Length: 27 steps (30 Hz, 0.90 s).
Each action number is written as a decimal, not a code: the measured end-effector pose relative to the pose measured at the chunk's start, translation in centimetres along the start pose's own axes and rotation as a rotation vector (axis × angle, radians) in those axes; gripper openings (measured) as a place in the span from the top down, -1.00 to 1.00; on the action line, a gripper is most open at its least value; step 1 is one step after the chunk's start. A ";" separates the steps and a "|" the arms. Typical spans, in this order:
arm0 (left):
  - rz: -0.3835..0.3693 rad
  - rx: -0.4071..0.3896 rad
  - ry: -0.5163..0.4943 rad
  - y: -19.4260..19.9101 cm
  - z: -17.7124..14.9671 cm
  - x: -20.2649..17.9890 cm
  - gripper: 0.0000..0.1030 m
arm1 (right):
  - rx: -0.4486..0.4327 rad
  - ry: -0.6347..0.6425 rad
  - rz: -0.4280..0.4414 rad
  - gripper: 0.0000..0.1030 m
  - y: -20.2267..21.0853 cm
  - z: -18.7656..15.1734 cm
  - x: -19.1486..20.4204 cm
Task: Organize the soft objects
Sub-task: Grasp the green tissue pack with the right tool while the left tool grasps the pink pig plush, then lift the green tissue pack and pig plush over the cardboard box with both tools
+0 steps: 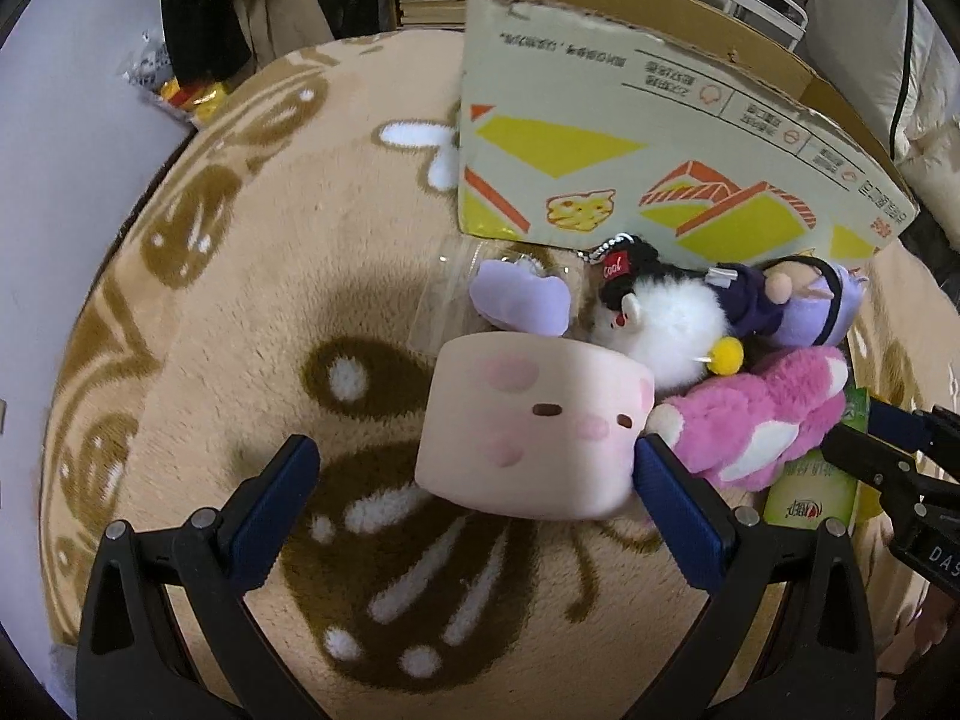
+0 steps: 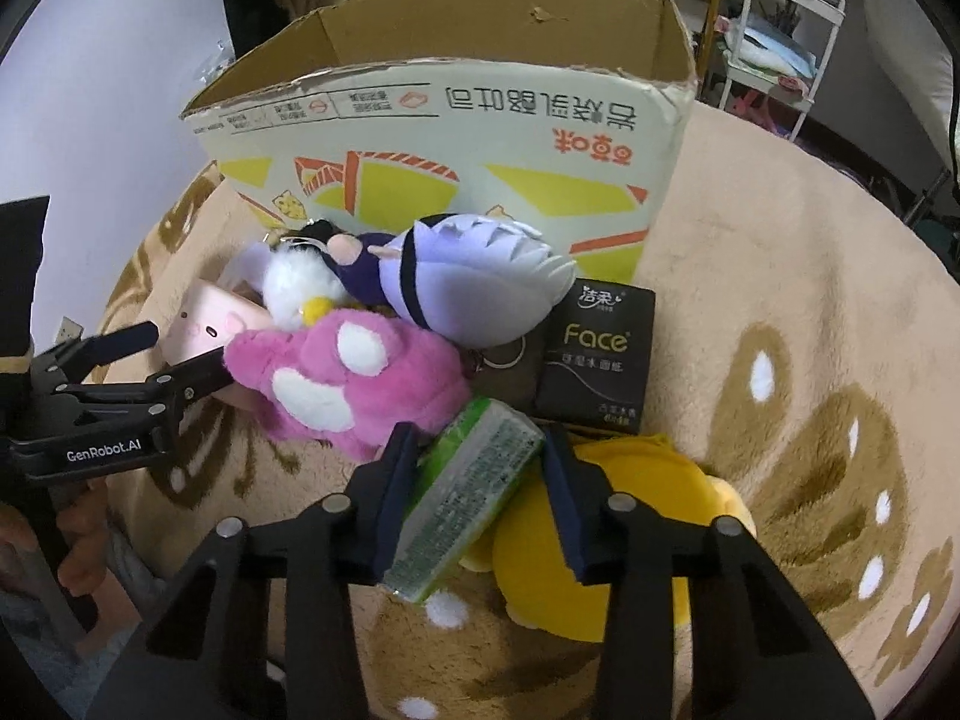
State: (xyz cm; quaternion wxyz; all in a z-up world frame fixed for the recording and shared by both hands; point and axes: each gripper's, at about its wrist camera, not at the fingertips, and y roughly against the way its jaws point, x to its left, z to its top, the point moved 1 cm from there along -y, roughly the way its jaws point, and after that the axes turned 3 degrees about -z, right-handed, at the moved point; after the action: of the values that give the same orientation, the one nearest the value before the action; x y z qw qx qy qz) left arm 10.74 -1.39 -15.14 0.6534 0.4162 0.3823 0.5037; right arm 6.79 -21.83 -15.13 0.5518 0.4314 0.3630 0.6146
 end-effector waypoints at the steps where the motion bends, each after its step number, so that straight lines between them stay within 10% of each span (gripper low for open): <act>1: 0.001 -0.002 0.000 -0.1 0.0 0.0 -0.98 | 0.000 -0.003 0.003 0.17 0.1 0.0 0.0; 14: -0.021 0.021 0.002 -0.6 -0.3 -0.2 -0.77 | -0.046 0.003 -0.036 0.23 1.3 0.0 0.0; 18: -0.049 0.007 -0.019 -0.1 -0.5 -0.8 -0.26 | -0.066 0.012 -0.044 0.25 1.9 -0.1 0.2; 27: -0.032 -0.031 -0.070 1.9 -1.7 -2.1 0.15 | -0.164 0.005 -0.094 0.27 4.3 -0.3 -0.1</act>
State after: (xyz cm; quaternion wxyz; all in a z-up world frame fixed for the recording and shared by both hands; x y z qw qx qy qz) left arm 8.11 -2.90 -13.85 0.6806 0.4173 0.3580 0.4842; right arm 4.91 -22.47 -11.25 0.6125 0.3659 0.3325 0.6167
